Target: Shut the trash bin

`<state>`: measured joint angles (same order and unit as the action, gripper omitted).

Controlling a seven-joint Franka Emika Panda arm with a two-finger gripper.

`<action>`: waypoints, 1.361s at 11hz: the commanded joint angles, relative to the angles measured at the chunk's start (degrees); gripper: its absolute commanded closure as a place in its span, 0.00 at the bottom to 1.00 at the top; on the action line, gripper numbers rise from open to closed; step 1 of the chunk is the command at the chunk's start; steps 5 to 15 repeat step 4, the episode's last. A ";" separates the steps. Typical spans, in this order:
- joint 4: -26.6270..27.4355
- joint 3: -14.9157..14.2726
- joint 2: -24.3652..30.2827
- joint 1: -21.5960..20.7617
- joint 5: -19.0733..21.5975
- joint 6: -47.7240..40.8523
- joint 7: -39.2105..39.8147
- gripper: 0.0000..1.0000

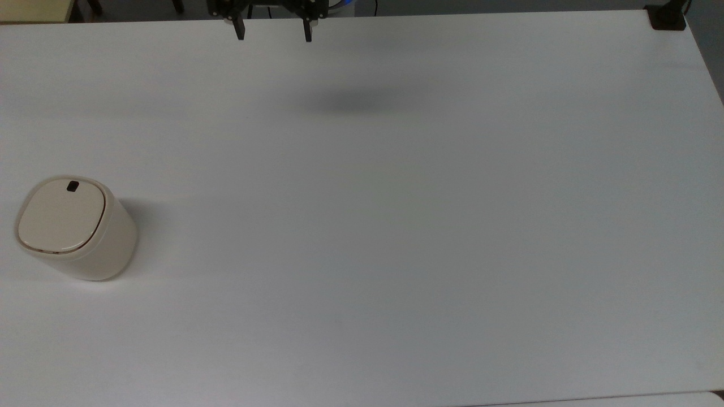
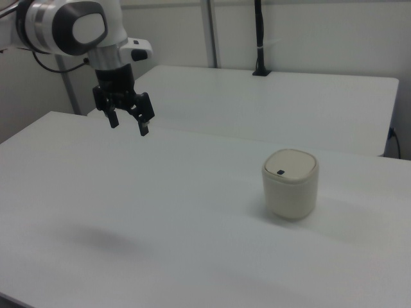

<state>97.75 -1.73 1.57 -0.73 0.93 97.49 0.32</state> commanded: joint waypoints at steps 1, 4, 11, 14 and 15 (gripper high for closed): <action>-3.71 -0.29 -2.71 0.99 -0.58 0.59 -0.50 0.00; -3.89 -0.29 -2.71 1.44 -0.22 1.12 1.43 0.00; -3.89 -0.29 -2.71 1.44 -0.22 1.12 1.43 0.00; -3.89 -0.29 -2.71 1.44 -0.22 1.12 1.43 0.00; -3.89 -0.29 -2.71 1.44 -0.22 1.12 1.43 0.00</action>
